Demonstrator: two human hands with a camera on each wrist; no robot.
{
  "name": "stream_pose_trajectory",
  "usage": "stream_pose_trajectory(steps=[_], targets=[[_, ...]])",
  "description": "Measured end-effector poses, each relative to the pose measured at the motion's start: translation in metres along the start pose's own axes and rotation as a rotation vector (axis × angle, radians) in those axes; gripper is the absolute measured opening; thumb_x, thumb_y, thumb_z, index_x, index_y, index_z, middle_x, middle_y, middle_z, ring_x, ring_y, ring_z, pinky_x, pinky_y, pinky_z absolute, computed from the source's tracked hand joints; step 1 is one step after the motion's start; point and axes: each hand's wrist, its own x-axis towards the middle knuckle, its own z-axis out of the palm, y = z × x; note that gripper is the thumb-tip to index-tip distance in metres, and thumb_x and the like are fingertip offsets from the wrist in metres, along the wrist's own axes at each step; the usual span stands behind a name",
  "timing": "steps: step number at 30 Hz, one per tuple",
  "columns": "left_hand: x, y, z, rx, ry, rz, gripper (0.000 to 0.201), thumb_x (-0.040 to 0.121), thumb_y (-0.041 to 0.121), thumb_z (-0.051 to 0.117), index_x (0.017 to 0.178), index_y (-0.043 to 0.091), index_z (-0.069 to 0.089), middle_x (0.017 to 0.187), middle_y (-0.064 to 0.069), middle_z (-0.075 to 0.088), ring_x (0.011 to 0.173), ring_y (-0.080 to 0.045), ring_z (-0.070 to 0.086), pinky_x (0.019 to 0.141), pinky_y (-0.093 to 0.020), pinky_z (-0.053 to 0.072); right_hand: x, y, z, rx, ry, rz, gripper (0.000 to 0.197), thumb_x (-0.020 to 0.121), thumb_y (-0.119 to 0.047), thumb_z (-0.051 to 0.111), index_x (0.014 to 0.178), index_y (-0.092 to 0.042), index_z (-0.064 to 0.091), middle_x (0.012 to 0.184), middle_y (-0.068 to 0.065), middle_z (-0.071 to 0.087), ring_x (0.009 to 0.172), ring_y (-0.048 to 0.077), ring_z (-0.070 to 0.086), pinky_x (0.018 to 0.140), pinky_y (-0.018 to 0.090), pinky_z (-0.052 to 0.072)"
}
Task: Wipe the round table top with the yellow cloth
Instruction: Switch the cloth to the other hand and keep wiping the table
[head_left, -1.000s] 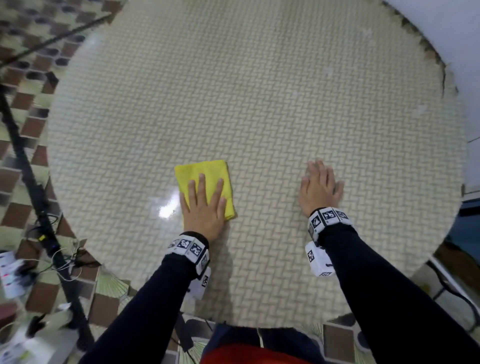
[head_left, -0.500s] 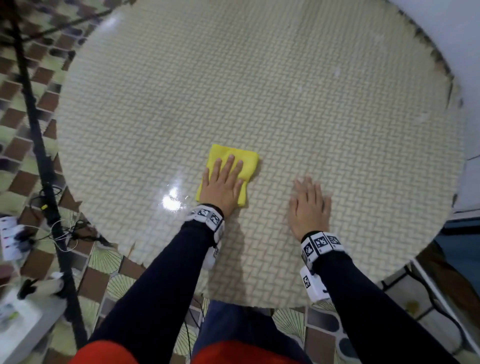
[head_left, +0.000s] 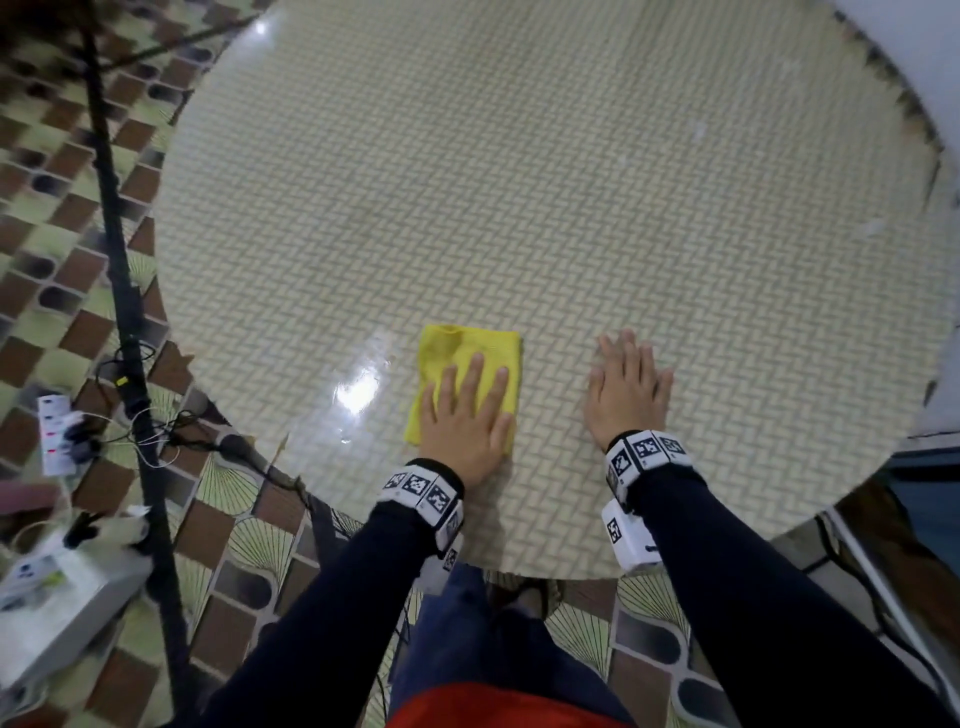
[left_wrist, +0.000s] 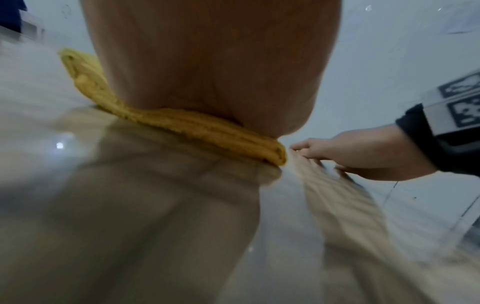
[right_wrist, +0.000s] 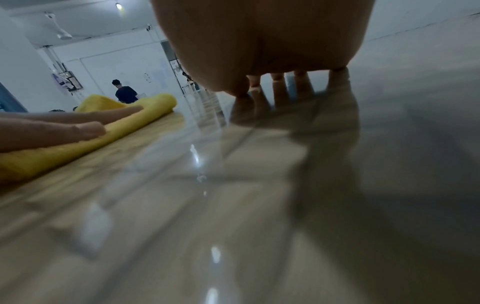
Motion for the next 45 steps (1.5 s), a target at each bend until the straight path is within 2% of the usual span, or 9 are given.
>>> stream_pose_trajectory(steps=[5,9,13,17,25,31,33,38,45], targets=[[0.05,-0.036,-0.014,-0.017,0.095,0.019,0.052,0.101,0.053,0.018,0.149,0.05,-0.001,0.161,0.011,-0.012,0.149,-0.022,-0.007,0.118,-0.048,0.002,0.002,0.0,0.001,0.003,-0.001,-0.002,0.051,0.102,-0.035,0.017,0.153,-0.032,0.01,0.161,-0.007,-0.004,0.148,0.017,-0.008,0.119,0.048,-0.006],[0.068,-0.109,-0.015,-0.034,0.146,-0.147,0.067,0.089,0.059,-0.005,0.153,0.04,0.004,0.163,-0.003,-0.001,0.15,-0.026,0.001,0.118,-0.051,0.011,0.001,0.002,0.001,0.004,-0.002,-0.009,0.051,0.102,-0.035,0.018,0.153,-0.032,0.01,0.161,-0.006,-0.003,0.148,0.017,-0.007,0.118,0.047,-0.007],[0.021,-0.144,-0.004,-0.095,0.273,-0.238,0.064,0.096,0.049,0.01,0.153,0.023,0.023,0.16,-0.015,0.017,0.147,-0.036,0.014,0.119,-0.052,0.01,0.003,0.001,0.002,0.003,0.012,-0.012,0.051,0.102,-0.036,0.018,0.153,-0.031,0.011,0.162,-0.006,-0.001,0.148,0.017,-0.004,0.119,0.047,-0.004],[-0.018,-0.115,0.024,-0.01,0.322,-0.027,0.06,0.101,0.038,0.015,0.15,0.006,0.029,0.151,-0.025,0.033,0.143,-0.037,0.027,0.119,-0.045,0.012,0.002,0.002,0.0,0.007,0.021,-0.009,0.051,0.102,-0.034,0.021,0.152,-0.031,0.013,0.162,-0.006,0.0,0.148,0.018,-0.003,0.119,0.048,-0.003],[-0.015,0.0,0.038,-0.07,0.239,0.361,0.051,0.1,0.042,0.029,0.147,0.023,0.037,0.153,-0.01,0.036,0.137,-0.033,0.036,0.108,-0.047,0.035,0.003,0.0,0.0,0.012,0.045,-0.008,0.051,0.101,-0.032,0.024,0.152,-0.031,0.017,0.162,-0.006,0.003,0.148,0.018,-0.001,0.118,0.048,-0.003],[0.065,-0.042,-0.01,0.048,0.198,0.162,0.063,0.099,0.037,-0.006,0.152,0.013,0.017,0.157,-0.015,0.027,0.148,-0.027,0.016,0.12,-0.04,0.003,0.005,0.003,-0.005,0.025,-0.038,-0.014,0.051,0.102,-0.034,0.019,0.153,-0.033,0.011,0.161,-0.008,-0.005,0.148,0.016,-0.008,0.119,0.044,-0.008],[0.067,-0.07,-0.016,0.009,0.215,0.013,0.06,0.099,0.038,0.005,0.154,0.013,0.01,0.16,-0.015,0.015,0.15,-0.025,0.005,0.118,-0.036,-0.008,0.004,0.009,-0.008,0.027,-0.072,-0.034,0.051,0.102,-0.035,0.018,0.152,-0.035,0.009,0.161,-0.009,-0.007,0.147,0.014,-0.009,0.119,0.042,-0.008],[0.02,-0.085,0.007,0.036,0.365,-0.012,0.052,0.096,0.029,0.034,0.135,0.0,0.052,0.135,-0.033,0.048,0.128,-0.041,0.046,0.11,-0.046,0.021,-0.007,0.029,-0.017,0.065,0.048,-0.127,0.053,0.099,-0.032,0.029,0.151,-0.035,0.018,0.162,-0.005,0.002,0.148,0.017,-0.001,0.119,0.039,0.002],[-0.037,0.036,0.053,-0.019,0.211,0.341,0.053,0.102,0.042,0.016,0.152,0.023,0.017,0.16,-0.012,0.017,0.145,-0.035,0.021,0.113,-0.053,0.029,-0.033,0.086,-0.017,0.072,0.112,0.038,0.051,0.099,-0.025,0.029,0.15,-0.026,0.026,0.161,-0.001,0.012,0.148,0.019,0.006,0.12,0.041,0.006]])
